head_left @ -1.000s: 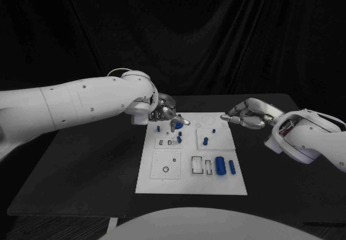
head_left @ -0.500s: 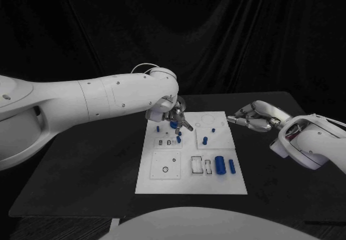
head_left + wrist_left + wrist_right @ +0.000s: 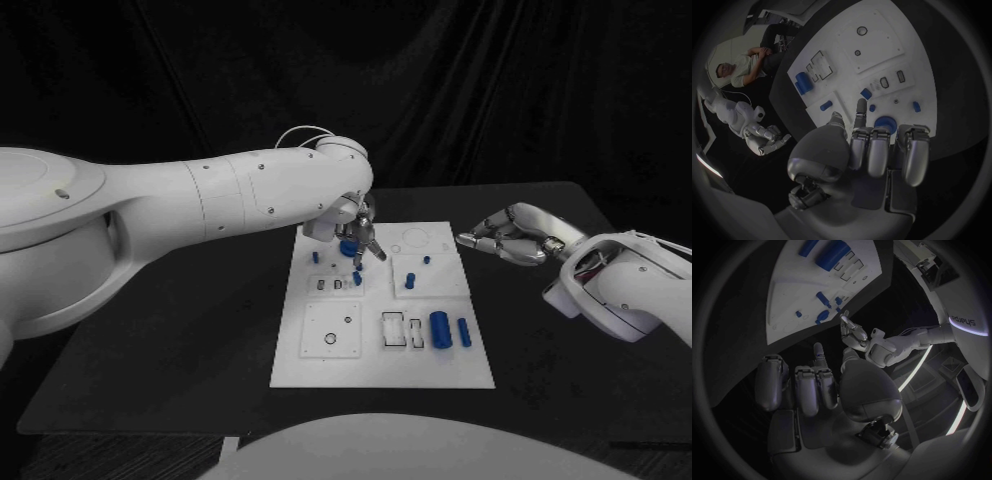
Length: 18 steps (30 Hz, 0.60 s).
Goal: Assemble the parts on the task board
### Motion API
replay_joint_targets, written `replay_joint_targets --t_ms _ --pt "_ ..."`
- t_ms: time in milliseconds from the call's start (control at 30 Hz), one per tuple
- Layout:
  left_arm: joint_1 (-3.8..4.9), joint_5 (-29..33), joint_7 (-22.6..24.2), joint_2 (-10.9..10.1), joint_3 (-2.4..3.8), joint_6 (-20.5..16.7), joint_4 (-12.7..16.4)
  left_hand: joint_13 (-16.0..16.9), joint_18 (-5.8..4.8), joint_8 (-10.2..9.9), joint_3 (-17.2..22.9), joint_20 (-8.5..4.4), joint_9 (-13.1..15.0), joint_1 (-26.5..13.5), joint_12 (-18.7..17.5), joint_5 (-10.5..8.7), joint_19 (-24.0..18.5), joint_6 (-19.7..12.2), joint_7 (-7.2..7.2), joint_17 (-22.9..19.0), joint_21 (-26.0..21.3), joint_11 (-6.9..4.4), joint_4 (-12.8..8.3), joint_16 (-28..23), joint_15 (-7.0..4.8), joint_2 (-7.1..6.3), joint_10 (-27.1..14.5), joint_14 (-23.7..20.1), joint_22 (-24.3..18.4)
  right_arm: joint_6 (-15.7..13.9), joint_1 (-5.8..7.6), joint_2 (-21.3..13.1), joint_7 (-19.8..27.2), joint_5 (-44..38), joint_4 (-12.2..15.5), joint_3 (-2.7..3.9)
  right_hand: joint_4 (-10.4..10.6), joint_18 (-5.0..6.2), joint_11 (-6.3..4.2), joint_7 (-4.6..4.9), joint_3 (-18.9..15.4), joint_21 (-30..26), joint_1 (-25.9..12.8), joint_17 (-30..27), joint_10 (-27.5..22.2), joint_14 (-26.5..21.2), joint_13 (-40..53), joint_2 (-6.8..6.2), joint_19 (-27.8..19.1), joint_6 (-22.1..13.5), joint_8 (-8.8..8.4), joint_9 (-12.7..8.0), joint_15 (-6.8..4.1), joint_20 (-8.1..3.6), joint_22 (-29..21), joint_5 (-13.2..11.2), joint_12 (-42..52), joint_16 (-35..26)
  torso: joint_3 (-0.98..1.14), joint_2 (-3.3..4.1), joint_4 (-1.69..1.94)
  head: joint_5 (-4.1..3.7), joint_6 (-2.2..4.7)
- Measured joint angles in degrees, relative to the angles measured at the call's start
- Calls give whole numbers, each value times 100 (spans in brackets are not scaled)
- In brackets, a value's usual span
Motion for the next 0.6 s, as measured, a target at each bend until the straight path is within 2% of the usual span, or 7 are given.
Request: replay_joint_targets --t_ms 333,500,600 --pt "-68 -71 -35 -18 -1 -42 -34 -7 1 -23 56 -41 69 -75 -1 -44 0 203 -77 -1 0 -43 26 0 -39 -75 1 2 0 2 -6 -17 -6 3 -4 0 -15 0 0 0 -15 -22 0 0 0 0 0 0 -14 0 0 0 0 14 -1 43 0 0 -14 -30 4 -13 -1" --pt "-89 -94 -43 -72 -1 -72 -56 -20 2 -51 97 -81 113 -163 -5 -110 0 263 -78 -1 -23 -62 68 0 -80 -109 -17 2 -1 2 -13 -13 -10 4 -27 1 -15 0 21 0 -15 -47 43 0 -21 0 0 3 -14 0 0 -5 0 14 -1 70 0 0 -13 -41 2 21 -1" --pt "-130 -104 -47 -89 1 -101 -67 -15 1 -75 110 -81 121 -175 -5 -110 0 263 -78 -1 -23 -63 81 0 -80 -111 -17 3 -1 3 -23 -10 -12 4 -37 1 0 0 21 0 -31 -47 43 0 -21 0 0 3 -14 0 0 -5 0 14 -1 70 0 0 -14 -41 2 27 -1"
